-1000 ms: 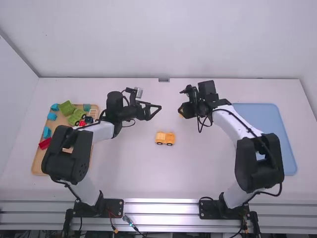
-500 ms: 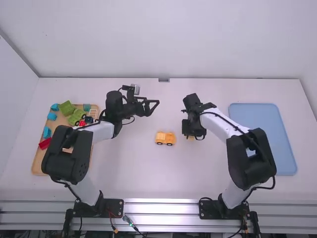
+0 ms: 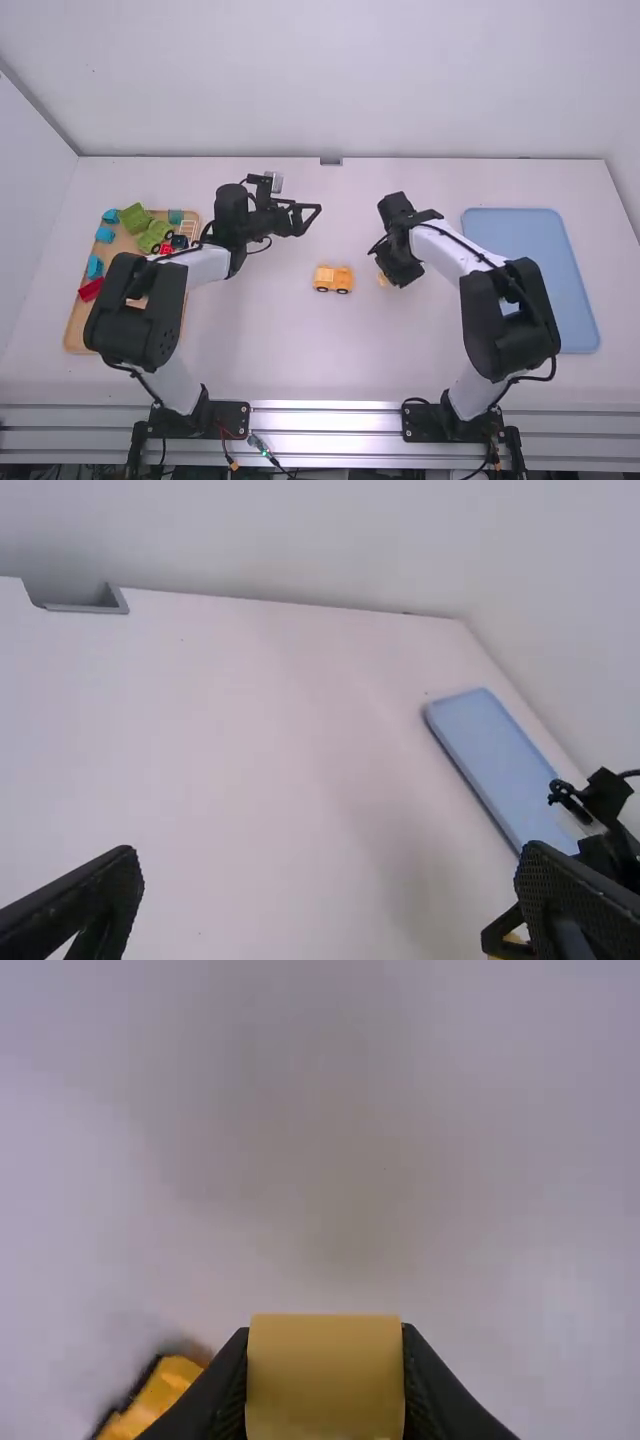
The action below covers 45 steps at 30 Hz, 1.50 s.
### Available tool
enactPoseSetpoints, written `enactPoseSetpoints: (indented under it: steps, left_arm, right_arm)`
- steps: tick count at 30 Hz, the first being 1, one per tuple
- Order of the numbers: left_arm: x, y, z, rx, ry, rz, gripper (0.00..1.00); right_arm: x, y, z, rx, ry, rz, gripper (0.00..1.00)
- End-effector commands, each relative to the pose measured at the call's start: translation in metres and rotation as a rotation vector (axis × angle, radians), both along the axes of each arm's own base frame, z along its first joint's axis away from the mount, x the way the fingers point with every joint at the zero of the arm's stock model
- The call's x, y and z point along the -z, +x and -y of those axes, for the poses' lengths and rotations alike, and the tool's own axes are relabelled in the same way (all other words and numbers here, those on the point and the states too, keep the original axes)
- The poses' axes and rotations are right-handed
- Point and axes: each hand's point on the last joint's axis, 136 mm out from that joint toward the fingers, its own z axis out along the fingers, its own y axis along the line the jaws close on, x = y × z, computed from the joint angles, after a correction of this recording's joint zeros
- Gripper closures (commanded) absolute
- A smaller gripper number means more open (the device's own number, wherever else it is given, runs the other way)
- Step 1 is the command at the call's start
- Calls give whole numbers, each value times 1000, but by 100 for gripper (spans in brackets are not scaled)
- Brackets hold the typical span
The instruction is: Assemble lego blocks to make yellow taxi
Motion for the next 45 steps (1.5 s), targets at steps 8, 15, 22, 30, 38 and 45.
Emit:
enactPoseSetpoints:
  steps: [8, 15, 22, 30, 38, 45]
  left_arm:
    - [-4, 3, -2, -7, 2, 13, 1]
    - [-4, 3, -3, -8, 2, 13, 1]
    - [0, 2, -3, -10, 7, -8, 1]
    - [0, 2, -3, -8, 6, -10, 1]
    - [4, 1, -4, -11, 10, -28, 1]
    - [5, 0, -3, -10, 10, -30, 1]
  right_arm:
    - [20, -9, -8, 338, 84, -47, 90]
    - [31, -7, -9, 417, 109, -21, 86]
    - [41, -11, -6, 462, 107, -26, 84]
    - [42, -8, -5, 483, 106, -14, 78]
    - [65, -11, -14, 476, 137, -72, 77]
    - [56, -6, -6, 447, 179, -117, 1]
